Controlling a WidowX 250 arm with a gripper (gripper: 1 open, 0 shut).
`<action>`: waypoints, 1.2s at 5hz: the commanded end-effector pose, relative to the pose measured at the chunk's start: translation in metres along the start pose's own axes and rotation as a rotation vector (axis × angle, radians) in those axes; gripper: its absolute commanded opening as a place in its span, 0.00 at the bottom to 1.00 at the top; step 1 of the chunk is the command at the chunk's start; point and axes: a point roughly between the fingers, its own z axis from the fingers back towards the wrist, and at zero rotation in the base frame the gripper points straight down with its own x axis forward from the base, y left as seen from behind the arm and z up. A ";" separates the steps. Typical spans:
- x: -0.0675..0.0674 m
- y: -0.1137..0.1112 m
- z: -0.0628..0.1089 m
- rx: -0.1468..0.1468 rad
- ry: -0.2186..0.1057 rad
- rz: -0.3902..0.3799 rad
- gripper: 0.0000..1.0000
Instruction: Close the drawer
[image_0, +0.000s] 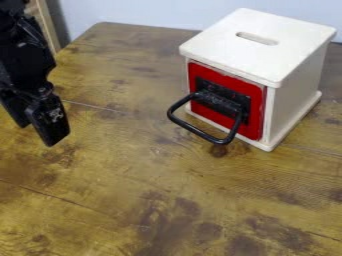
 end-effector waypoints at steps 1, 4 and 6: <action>0.009 -0.005 0.014 0.024 -0.048 0.016 1.00; 0.004 0.020 -0.010 0.023 -0.043 0.045 1.00; -0.002 0.018 0.010 0.037 -0.060 0.052 1.00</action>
